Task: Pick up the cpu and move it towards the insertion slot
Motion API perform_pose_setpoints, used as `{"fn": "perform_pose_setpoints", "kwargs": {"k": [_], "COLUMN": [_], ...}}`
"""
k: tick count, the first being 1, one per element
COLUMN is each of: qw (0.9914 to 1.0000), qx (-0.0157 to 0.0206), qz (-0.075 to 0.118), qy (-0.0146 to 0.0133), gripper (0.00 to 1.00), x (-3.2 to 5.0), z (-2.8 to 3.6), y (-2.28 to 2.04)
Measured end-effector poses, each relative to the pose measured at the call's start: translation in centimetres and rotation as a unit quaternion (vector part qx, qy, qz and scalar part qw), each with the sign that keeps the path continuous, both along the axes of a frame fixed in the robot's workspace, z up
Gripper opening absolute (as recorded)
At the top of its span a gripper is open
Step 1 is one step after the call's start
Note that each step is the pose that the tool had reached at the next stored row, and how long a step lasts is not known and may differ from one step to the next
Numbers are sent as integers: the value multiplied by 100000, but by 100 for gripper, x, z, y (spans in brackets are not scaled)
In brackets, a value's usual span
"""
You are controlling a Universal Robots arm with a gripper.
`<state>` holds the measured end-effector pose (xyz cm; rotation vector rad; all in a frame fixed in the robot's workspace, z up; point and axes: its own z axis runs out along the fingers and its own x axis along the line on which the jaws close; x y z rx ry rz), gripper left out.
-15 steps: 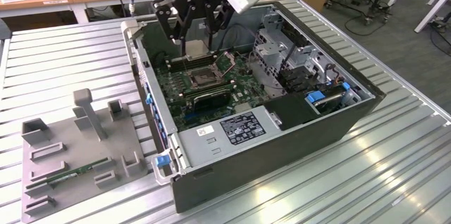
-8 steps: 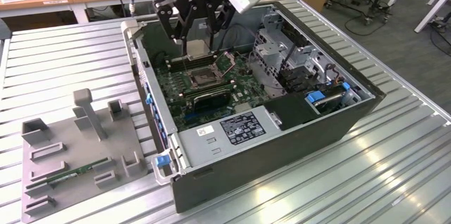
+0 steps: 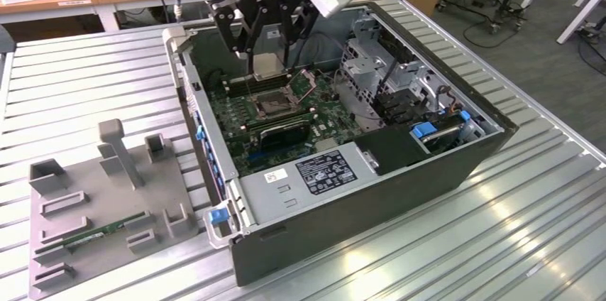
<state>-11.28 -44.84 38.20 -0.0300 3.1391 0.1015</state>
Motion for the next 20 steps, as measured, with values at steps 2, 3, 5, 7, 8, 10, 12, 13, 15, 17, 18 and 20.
{"fn": "perform_pose_setpoints", "kwargs": {"k": [2,3,5,7,8,10,12,13,15,17,18,20], "qw": [100000,100000,100000,100000,100000,100000,100000,100000,100000,100000,100000,100000], "qx": [-3,2,2,1,0,1,1,0,-5,-3,2,3], "qz": [-5,-5,0,0,-2,1,-2,7,4,2,3,-2], "qy": [2,-1,-3,-2,-1,-1,0,1,7,26,43,81], "gripper": [55,55,55,55,55,55,55,55,55,55,55,55], "x": [1,2,2,2,2,3,3,6,22,54,76,116], "z": [0,0,0,0,0,0,0,0,0,0,-1,-1], "y": [0,0,0,0,0,0,0,0,1,0,0,0]}}
